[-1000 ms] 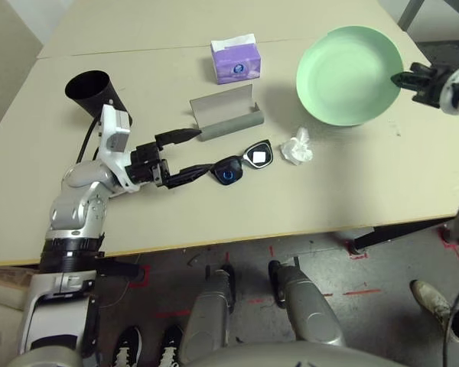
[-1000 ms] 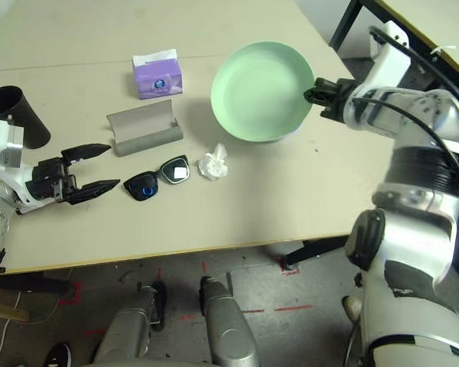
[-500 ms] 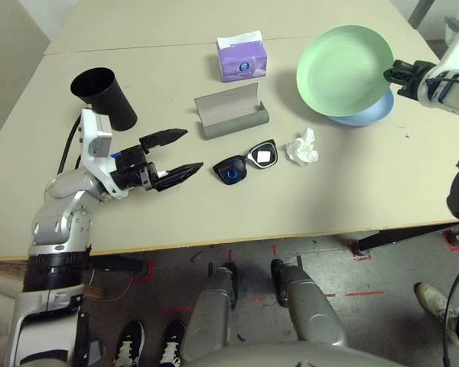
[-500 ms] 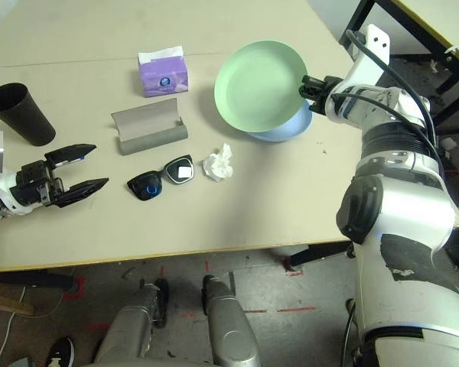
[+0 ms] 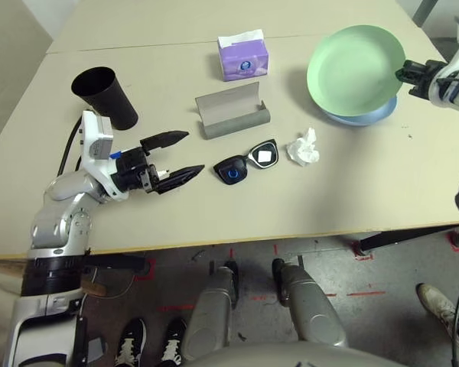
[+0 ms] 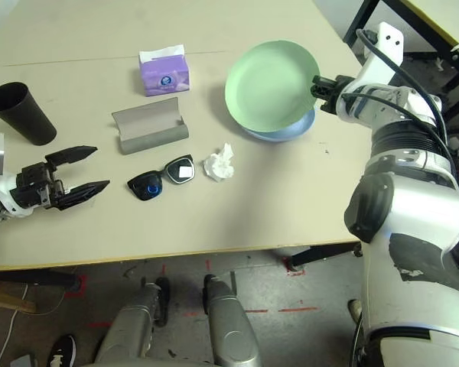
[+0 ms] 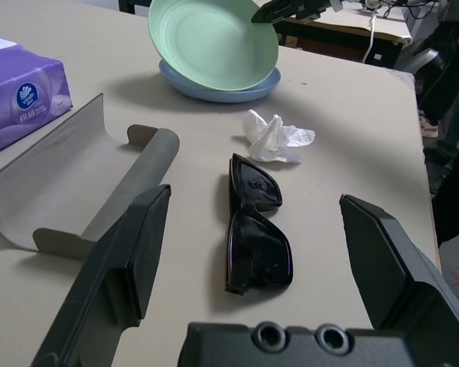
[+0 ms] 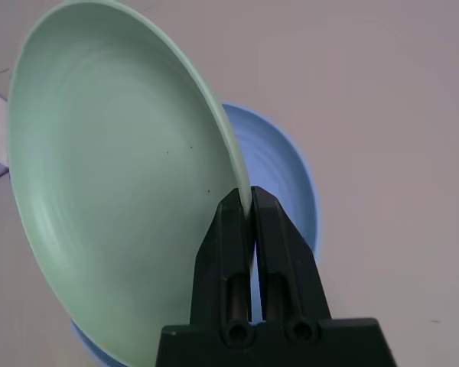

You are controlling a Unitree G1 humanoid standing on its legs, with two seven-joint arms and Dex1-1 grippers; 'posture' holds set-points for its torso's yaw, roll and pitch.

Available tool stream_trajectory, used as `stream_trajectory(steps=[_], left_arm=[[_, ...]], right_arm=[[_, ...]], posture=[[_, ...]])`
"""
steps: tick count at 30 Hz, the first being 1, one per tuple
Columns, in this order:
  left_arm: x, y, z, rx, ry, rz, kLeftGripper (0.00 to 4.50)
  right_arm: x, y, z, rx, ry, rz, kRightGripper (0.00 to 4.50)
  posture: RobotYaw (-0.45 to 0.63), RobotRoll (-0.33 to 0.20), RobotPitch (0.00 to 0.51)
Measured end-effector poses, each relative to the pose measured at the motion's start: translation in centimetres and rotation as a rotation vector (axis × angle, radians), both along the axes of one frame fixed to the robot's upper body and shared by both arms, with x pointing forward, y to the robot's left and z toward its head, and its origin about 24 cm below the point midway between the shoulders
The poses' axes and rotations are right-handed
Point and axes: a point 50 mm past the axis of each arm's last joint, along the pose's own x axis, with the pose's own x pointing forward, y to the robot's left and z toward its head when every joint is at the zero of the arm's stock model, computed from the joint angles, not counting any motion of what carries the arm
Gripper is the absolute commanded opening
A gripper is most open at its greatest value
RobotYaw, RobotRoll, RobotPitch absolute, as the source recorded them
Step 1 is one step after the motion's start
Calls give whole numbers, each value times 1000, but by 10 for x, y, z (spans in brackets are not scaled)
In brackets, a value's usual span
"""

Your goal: Organize and tidy the items on the table.

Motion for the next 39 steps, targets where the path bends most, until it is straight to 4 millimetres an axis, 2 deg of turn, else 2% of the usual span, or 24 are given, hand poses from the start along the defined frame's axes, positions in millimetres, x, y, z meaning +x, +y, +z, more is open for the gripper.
stream_trajectory(steps=[8,12,21,26,30,33,36,39], left_arm=[[0,0,0,-1,2,0,4500],[0,-1,-1,-2,3,-1,4500],[4,-1,-1,-11,2,1,4500],[5,0,-2,-13,0,4,4500],[7,-1,-1,-14,-10,1,4500],[8,1,-2,-15,-8,3,4500],[8,6,-2,-11,-5,17,4500],[8,8,-3,-8,-2,18,4500]], right_arm=[[-1,-2,-2,-29,18,-11,20],[-1,-3,-3,-33,25,-16,1146],[-3,-7,-2,-36,25,-29,4476],[-5,-10,-1,-30,35,-29,4476],[-17,-12,14,-86,35,68,4476],[-43,-18,19,-180,32,163,4476],[-87,-18,-1,-308,113,278,4476],[-119,1,-21,-360,155,420,4476]], posture=[[-234,0,284],[-238,0,284],[-245,0,272],[-251,0,262],[-249,0,263],[-253,0,270],[-265,0,275],[-280,0,278]])
